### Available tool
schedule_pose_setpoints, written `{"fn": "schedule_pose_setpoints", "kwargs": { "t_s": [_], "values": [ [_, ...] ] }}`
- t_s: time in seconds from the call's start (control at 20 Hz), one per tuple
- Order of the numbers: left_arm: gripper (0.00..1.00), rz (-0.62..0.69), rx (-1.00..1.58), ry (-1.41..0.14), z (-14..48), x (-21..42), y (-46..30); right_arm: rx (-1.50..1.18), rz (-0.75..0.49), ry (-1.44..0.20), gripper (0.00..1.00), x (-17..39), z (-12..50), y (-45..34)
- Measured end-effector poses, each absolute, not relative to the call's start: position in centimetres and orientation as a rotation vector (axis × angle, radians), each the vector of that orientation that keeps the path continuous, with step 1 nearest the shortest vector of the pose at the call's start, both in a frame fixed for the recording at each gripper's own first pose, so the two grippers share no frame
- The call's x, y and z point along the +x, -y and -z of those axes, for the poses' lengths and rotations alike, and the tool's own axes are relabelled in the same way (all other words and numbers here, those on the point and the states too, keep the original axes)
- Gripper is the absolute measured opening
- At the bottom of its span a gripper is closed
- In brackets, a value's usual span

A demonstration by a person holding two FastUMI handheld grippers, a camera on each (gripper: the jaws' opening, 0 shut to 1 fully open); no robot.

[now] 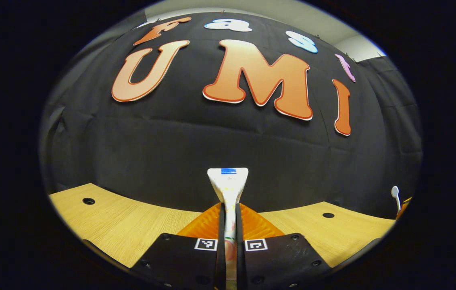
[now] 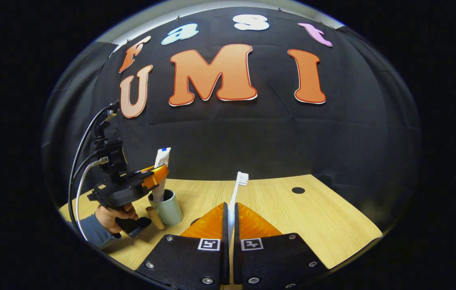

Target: Put the toothbrush and toothpaste on the desktop into the cup, then pick up the cup and place it on the coaster on the desktop.

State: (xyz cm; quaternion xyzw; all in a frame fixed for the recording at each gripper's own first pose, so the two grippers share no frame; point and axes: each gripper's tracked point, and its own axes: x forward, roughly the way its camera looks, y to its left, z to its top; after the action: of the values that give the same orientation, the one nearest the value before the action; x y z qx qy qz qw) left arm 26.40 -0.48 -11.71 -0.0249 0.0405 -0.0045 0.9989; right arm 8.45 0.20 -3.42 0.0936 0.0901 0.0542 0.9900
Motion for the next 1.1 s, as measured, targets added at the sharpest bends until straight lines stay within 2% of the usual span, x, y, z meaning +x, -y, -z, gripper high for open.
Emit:
{"fn": "schedule_pose_setpoints", "kwargs": {
  "t_s": [0.25, 0.35, 0.4, 0.6, 0.65, 0.7, 0.8, 1.1],
  "values": [
    [0.11, 0.007, -0.030, -0.106, 13.0, 24.8, -0.2, 0.198, -0.119, -0.145, 0.04, 8.6, 2.2, -1.6],
    [0.16, 0.046, -0.058, -0.121, 13.3, 23.8, 0.6, 0.193, -0.129, -0.125, 0.04, 8.4, 1.5, -2.3],
    [0.30, 0.043, -0.057, -0.148, 13.8, 23.2, 0.4, 0.196, -0.138, -0.116, 0.04, 8.3, 1.2, -2.7],
    [0.68, 0.053, -0.016, -0.111, 12.0, 20.4, 0.2, 0.199, -0.170, -0.079, 0.04, 8.2, -0.4, -4.2],
    [0.75, 0.059, -0.001, -0.096, 11.1, 19.6, 0.4, 0.194, -0.178, -0.064, 0.04, 8.3, -0.9, -4.5],
    [0.87, 0.057, 0.018, -0.090, 10.3, 18.9, 0.1, 0.192, -0.183, -0.050, 0.04, 8.4, -1.3, -4.8],
    [0.97, 0.052, 0.028, -0.090, 9.6, 17.4, -0.6, 0.192, -0.199, -0.015, 0.04, 8.8, -2.3, -5.4],
    [0.98, 0.014, 0.011, -0.113, 9.5, 12.7, -3.6, 0.187, -0.247, 0.117, 0.05, 10.8, -6.1, -7.7]
  ]
}}
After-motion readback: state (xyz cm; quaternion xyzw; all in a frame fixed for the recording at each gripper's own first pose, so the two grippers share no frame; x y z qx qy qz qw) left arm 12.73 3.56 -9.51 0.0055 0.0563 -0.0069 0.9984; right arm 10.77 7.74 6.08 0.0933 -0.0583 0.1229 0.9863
